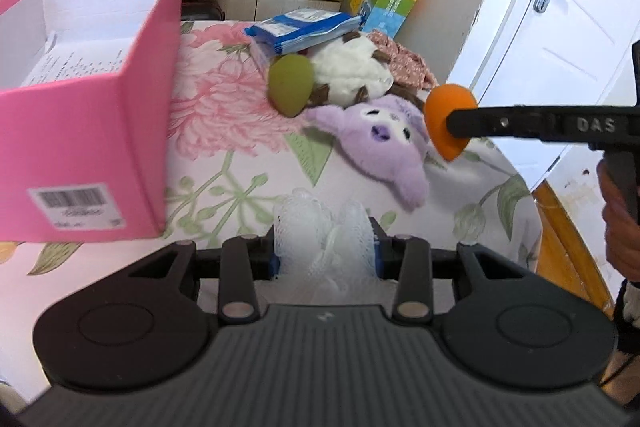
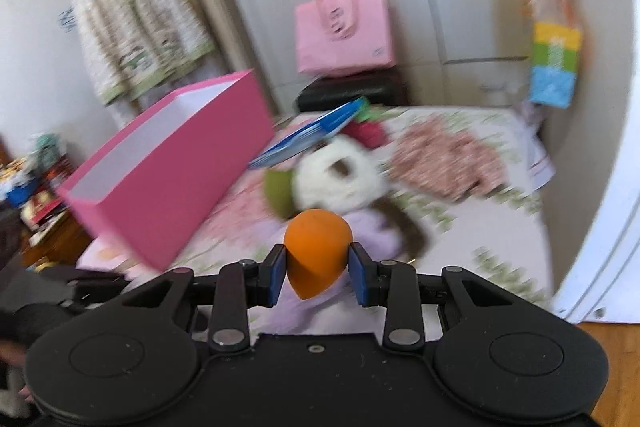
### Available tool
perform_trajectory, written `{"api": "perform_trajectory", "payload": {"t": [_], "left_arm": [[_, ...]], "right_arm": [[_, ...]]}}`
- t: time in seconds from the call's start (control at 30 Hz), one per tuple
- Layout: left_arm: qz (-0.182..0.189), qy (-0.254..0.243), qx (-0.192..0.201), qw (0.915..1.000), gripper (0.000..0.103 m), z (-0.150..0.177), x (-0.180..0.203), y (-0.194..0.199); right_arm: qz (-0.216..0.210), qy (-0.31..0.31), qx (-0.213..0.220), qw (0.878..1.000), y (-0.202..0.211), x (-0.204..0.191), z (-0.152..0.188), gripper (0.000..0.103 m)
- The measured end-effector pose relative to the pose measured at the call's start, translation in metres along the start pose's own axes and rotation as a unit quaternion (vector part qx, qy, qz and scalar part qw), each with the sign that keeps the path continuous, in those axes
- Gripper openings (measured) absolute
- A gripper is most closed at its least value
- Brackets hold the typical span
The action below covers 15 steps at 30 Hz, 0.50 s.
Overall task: Organize soft objects
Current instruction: 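Lift the orange sponge with the right gripper and carry it over the pink box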
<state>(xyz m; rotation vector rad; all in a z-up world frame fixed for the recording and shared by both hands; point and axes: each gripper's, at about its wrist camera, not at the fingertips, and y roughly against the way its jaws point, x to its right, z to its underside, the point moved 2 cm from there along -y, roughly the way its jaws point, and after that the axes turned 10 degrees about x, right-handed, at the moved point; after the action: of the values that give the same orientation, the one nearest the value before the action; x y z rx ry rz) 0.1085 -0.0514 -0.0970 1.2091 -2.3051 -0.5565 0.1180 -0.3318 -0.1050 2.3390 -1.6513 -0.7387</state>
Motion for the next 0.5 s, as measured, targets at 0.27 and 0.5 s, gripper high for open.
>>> {"api": "perform_trajectory", "payload": {"t": [0.27,0.5], "left_arm": [[0.005,-0.003,-0.045,0.9990,0.038,0.005,-0.019,0.021],[0.011,-0.023,-0.081,0.9964,0.038,-0.004,-0.034,0.051]], "right_arm": [[-0.085,0.007,-0.064,0.994,-0.004,-0.053,0.014,0.039],[-0.141,0.012,-0.105,0.984,-0.016,-0.099,0.012,0.039]]}}
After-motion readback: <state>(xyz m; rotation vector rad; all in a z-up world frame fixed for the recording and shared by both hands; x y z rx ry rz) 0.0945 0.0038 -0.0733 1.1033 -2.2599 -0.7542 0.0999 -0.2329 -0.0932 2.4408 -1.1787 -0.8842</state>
